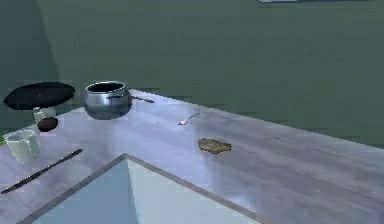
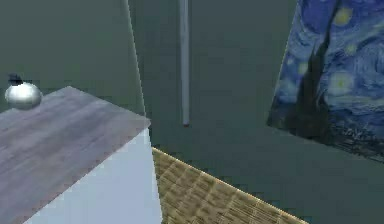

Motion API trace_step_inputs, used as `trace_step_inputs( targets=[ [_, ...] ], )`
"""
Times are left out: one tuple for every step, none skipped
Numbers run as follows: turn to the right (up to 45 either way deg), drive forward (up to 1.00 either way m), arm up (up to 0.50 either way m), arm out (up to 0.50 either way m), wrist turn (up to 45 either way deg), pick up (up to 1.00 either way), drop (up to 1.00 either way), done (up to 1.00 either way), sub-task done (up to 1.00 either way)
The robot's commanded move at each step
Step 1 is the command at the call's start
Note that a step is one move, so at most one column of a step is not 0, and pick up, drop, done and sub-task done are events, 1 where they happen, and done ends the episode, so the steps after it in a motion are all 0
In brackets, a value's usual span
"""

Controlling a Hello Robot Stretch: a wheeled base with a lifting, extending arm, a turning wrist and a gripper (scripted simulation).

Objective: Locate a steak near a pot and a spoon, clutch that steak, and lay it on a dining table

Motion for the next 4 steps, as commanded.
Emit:
trace_step_inputs(
  targets=[
    [-45.0,0.00,0.00,0.00,0.0,0.00,0.00,0.00,0.00],
    [-12.0,0.00,0.00,0.00,0.0,0.00,0.00,0.00,0.00],
    [0.0,0.10,0.00,0.00,0.0,0.00,0.00,0.00,0.00],
    [-18.0,0.00,0.00,0.00,0.0,0.00,0.00,0.00,0.00]
  ],
)
